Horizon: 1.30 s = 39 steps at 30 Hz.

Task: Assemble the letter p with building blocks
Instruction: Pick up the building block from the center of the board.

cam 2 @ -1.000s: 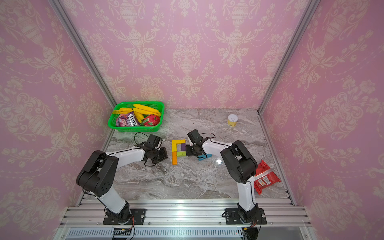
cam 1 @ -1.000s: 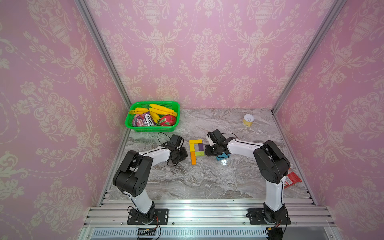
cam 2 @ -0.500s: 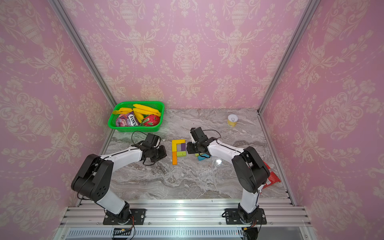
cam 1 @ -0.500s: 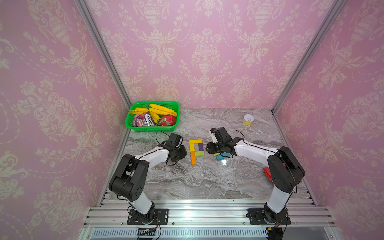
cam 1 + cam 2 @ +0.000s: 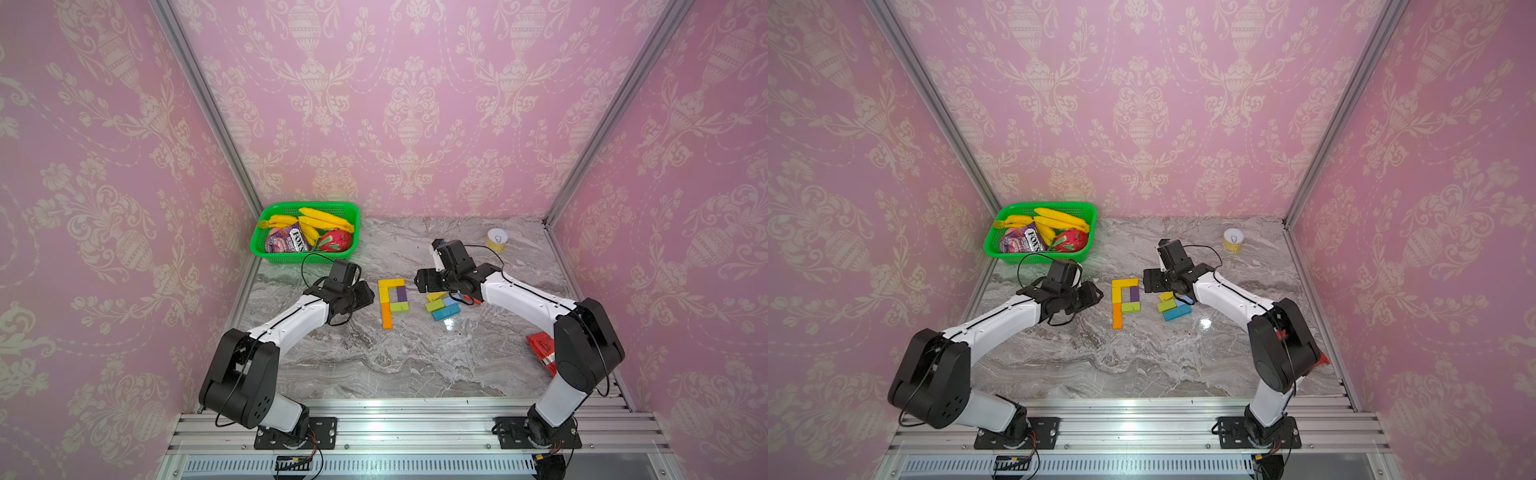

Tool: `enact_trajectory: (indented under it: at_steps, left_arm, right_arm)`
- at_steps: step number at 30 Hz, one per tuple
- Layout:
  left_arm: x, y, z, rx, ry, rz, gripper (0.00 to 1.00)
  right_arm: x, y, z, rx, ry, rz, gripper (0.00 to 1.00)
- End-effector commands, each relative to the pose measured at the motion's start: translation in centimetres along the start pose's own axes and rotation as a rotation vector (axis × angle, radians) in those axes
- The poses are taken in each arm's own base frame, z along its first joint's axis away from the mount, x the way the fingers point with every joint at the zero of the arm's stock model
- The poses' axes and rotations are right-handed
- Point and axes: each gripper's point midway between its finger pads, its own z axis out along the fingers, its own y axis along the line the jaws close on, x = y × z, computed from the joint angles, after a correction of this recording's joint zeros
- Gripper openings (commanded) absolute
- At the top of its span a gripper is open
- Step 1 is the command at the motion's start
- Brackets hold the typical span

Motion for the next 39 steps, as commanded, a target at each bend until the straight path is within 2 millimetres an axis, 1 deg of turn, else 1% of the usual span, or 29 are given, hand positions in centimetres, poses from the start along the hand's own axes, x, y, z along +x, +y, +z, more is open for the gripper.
enact_trajectory:
  at_steps: [1, 2, 5, 6, 7, 8, 10, 13, 16, 19, 21, 23, 26, 31, 35, 39]
  left_arm:
    - [-2.2, -1.2, -2.9, 0.009, -0.096, 0.054, 0.18]
    - [-2.5, -1.5, -3.6, 0.020, -0.114, 0.065, 0.25]
    - [-3.0, -3.0, -5.3, 0.071, -0.148, 0.109, 0.38]
    - [-3.1, -3.5, -5.6, 0.087, -0.150, 0.123, 0.43]
    - [-3.1, -4.0, -6.0, 0.105, -0.148, 0.139, 0.51]
    - [-2.9, -4.4, -6.1, 0.120, -0.141, 0.151, 0.58]
    - [-2.7, -5.2, -6.5, 0.155, -0.135, 0.177, 0.62]
    - [-2.1, -6.1, -7.0, 0.196, -0.133, 0.206, 0.69]
    - [-1.8, -7.0, -7.7, 0.246, -0.134, 0.220, 0.73]
    - [-1.6, -7.9, -8.2, 0.297, -0.127, 0.237, 0.76]
    - [-1.4, -8.4, -8.5, 0.315, -0.121, 0.250, 0.78]
    - [-1.4, -8.4, -8.7, 0.313, -0.119, 0.259, 0.80]
    - [-1.4, -8.2, -8.9, 0.302, -0.125, 0.265, 0.80]
    - [-1.5, -7.8, -8.9, 0.285, -0.137, 0.251, 0.80]
    - [-1.4, -7.4, -8.4, 0.274, -0.132, 0.234, 0.80]
    - [-1.3, -7.1, -8.2, 0.265, -0.125, 0.224, 0.80]
  right_arm:
    - [-2.9, -1.2, -2.8, 0.084, -0.089, -0.051, 0.58]
    - [-2.9, -2.0, -3.0, 0.111, -0.071, -0.042, 0.67]
    - [-2.7, -4.3, -3.4, 0.174, -0.023, -0.002, 0.81]
    - [-2.5, -5.0, -3.5, 0.190, -0.011, 0.012, 0.88]
    - [-2.3, -5.6, -3.6, 0.204, 0.000, 0.029, 1.00]
    - [-2.1, -6.4, -3.7, 0.210, 0.011, 0.051, 1.00]
    - [-2.0, -7.2, -3.7, 0.210, 0.021, 0.078, 1.00]
    - [-2.0, -8.4, -4.0, 0.262, 0.038, 0.063, 1.00]
    - [-2.0, -7.9, -3.6, 0.231, 0.078, -0.009, 1.00]
    - [-1.5, -8.4, -2.6, 0.259, 0.170, -0.050, 1.00]
    - [-1.2, -8.9, -2.0, 0.280, 0.196, -0.071, 1.00]
    - [-1.0, -9.4, -1.4, 0.295, 0.209, -0.102, 1.00]
    - [-0.7, -10.0, -0.6, 0.311, 0.251, -0.157, 1.00]
    - [-1.1, -9.7, 0.2, 0.279, 0.261, -0.251, 1.00]
    - [-0.8, -10.2, 1.2, 0.283, 0.300, -0.309, 1.00]
    - [-0.5, -9.9, 1.9, 0.246, 0.311, -0.343, 1.00]
